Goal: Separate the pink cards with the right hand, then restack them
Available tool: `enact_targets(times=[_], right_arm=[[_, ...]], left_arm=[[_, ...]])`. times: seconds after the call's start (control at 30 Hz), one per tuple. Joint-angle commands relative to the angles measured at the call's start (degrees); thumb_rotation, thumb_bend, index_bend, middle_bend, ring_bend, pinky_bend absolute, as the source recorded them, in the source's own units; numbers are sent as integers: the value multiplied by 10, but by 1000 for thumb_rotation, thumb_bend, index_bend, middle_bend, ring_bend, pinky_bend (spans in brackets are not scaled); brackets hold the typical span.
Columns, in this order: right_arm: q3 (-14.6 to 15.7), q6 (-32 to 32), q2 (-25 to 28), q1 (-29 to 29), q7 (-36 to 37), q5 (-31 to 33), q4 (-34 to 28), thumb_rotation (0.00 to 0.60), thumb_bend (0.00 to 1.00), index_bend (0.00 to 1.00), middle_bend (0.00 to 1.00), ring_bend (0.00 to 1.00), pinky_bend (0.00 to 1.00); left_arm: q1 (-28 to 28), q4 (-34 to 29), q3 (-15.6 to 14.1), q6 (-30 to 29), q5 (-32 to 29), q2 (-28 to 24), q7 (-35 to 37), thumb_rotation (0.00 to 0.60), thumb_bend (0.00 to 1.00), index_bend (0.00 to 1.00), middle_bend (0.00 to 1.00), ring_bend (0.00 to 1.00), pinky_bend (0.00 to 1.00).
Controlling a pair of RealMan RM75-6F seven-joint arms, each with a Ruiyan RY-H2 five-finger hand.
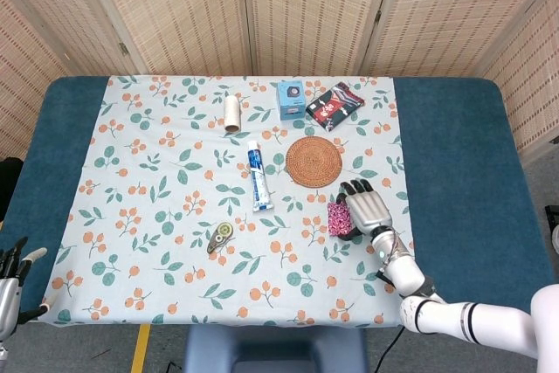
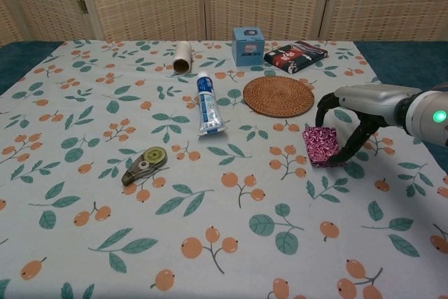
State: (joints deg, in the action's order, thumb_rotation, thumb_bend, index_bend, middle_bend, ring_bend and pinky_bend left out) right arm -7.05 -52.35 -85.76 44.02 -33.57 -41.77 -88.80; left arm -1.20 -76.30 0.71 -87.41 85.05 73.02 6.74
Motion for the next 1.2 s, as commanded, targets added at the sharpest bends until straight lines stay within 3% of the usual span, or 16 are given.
enact_targets(times=[0.03, 0.7, 0.93, 1.07, 1.2], right_arm=[[1, 1, -1, 2, 1, 1, 2, 488, 188, 276, 112, 0, 0], [12, -27, 20, -1, 11, -5, -24, 487, 188, 206, 107, 0, 0], [34, -124, 73, -62, 46, -84, -97, 487, 188, 204, 113, 0, 0], [61, -191, 106, -114, 82, -165, -130, 488, 188, 200, 115, 0, 0], [85, -251, 136, -163, 114, -233, -152, 484, 188, 167, 53, 0, 0]], left_arm=[[0, 0, 0, 0, 0, 0, -1, 600, 256, 238, 64, 118, 0], [1, 5, 2, 0, 1, 2, 4, 600, 257, 236, 64, 119, 0], [8, 4, 8, 3, 1, 2, 0, 600, 257, 227, 64, 119, 0], [15, -2, 15, 1, 2, 0, -8, 600, 258, 223, 64, 120, 0], [23, -10, 18, 6, 5, -1, -17, 600, 260, 219, 64, 119, 0]])
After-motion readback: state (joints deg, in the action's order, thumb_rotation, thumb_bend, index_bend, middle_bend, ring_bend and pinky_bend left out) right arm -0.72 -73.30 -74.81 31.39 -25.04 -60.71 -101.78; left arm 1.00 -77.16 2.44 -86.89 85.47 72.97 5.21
